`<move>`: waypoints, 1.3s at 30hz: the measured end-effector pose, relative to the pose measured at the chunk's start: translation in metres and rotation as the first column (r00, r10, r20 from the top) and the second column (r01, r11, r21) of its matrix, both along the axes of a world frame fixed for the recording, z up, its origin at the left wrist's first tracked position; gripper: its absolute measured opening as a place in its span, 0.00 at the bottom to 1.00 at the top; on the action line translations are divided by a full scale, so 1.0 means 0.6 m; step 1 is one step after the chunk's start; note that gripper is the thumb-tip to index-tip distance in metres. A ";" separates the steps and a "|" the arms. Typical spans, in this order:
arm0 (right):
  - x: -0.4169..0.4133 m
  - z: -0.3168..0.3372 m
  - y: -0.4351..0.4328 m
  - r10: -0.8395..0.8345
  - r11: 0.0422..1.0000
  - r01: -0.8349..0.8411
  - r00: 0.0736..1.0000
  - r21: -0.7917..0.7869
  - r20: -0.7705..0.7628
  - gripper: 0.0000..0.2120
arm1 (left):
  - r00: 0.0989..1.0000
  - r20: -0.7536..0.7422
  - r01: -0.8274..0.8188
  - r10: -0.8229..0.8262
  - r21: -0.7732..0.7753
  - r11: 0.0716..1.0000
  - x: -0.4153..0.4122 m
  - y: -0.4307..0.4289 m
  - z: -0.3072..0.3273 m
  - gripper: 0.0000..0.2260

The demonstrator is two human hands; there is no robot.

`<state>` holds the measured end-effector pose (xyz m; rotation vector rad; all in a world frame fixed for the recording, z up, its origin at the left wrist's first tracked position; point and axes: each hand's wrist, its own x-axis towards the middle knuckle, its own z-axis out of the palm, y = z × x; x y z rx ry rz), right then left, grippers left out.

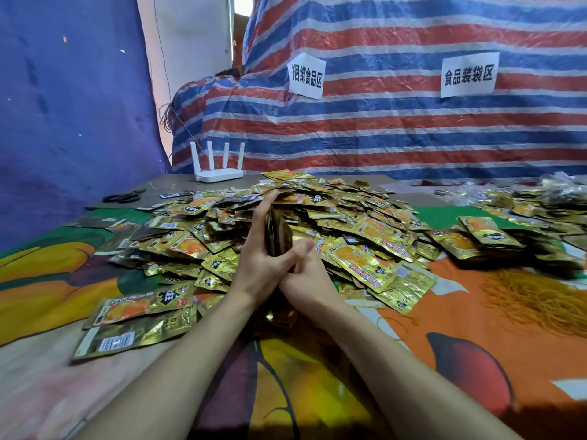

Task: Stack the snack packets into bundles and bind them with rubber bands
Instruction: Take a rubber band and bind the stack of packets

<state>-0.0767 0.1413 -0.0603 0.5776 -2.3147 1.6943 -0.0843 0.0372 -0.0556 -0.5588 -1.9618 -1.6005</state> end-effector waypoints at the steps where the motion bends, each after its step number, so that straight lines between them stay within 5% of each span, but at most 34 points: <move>1: -0.001 0.002 0.006 0.001 1.000 -0.002 1.000 0.029 0.018 0.12 | 1.000 -0.001 -0.014 0.014 -0.001 1.000 0.000 -0.001 0.000 0.39; 5: 0.001 0.030 0.057 0.142 0.987 -0.153 0.976 0.054 0.163 0.23 | 0.999 -0.027 -0.034 0.036 0.058 0.998 -0.006 -0.007 -0.002 0.32; 7: 0.008 0.050 0.087 0.178 0.981 -0.191 0.962 0.043 0.205 0.22 | 0.998 -0.035 -0.052 0.054 0.041 0.998 -0.008 -0.008 -0.003 0.29; 9: 0.013 0.071 0.121 0.075 0.971 -0.108 0.985 0.214 0.157 0.17 | 0.999 -0.012 -0.052 0.052 0.004 0.999 -0.008 -0.005 -0.003 0.28; 12: 0.022 0.100 0.179 -0.075 0.788 0.017 0.995 0.615 0.068 0.12 | 1.000 -0.010 0.014 -0.015 -0.070 0.997 -0.009 0.000 -0.008 0.32; 16: 0.044 0.109 0.220 -0.241 0.515 -0.004 0.959 0.857 0.149 0.09 | 0.999 0.037 0.017 -0.016 -0.048 0.999 -0.010 -0.004 -0.003 0.32; 18: 0.056 0.104 0.224 -0.286 0.423 -0.052 0.940 0.904 0.188 0.10 | 0.999 0.039 -0.006 0.006 -0.006 1.000 -0.010 -0.005 -0.003 0.31; 25: 0.062 0.090 0.220 -0.321 0.335 -0.011 0.939 0.942 0.125 0.08 | 1.000 0.016 -0.013 0.011 0.177 0.984 -0.001 -0.005 0.000 0.29; 28: 0.058 0.090 0.221 -0.327 0.401 0.023 0.937 0.916 0.120 0.10 | 0.994 0.061 0.065 -0.094 0.362 0.930 0.002 -0.009 0.007 0.29; 33: 0.038 0.100 0.184 -0.286 0.808 0.325 0.946 0.491 -0.155 0.06 | 0.886 0.244 0.202 -0.394 0.562 0.802 0.007 -0.017 0.018 0.32; 36: 0.015 0.097 0.142 -0.263 0.947 0.274 0.961 0.169 -0.081 0.05 | 0.788 0.277 0.314 -0.550 0.588 0.746 0.010 -0.014 0.019 0.32; 39: -0.006 0.082 0.109 -0.171 0.984 0.173 0.984 -0.043 0.044 0.07 | 0.756 0.262 0.376 -0.600 0.575 0.726 0.007 -0.011 0.017 0.29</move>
